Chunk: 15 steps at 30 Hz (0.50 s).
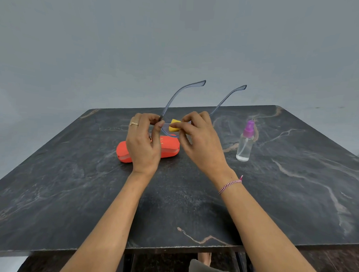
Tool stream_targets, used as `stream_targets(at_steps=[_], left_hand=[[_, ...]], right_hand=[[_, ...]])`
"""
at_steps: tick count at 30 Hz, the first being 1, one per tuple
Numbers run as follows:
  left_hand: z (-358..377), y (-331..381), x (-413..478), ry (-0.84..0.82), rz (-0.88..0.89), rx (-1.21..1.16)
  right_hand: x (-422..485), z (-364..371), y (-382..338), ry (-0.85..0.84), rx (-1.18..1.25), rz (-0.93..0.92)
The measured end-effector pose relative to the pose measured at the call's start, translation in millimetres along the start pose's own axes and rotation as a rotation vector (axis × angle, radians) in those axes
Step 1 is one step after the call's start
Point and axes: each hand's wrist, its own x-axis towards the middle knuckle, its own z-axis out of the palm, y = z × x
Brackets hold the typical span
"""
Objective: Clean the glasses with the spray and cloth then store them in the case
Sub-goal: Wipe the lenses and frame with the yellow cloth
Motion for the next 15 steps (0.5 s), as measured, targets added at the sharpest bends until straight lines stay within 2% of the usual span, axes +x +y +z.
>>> stream_targets(at_steps=[4, 11, 15], left_hand=[[1.8, 1.4, -2.7, -0.021, 0.032, 0.002], [1.3, 1.2, -1.8, -0.026, 0.065, 0.03], [-0.9, -2.4, 1.1, 0.024, 0.012, 0.047]], right_hand=[[-0.2, 3.5, -1.0, -0.035, -0.024, -0.038], [-0.1, 0.1, -1.7, 0.008, -0.174, 0.024], [-1.9, 0.9, -4.0, -0.011, -0.1, 0.036]])
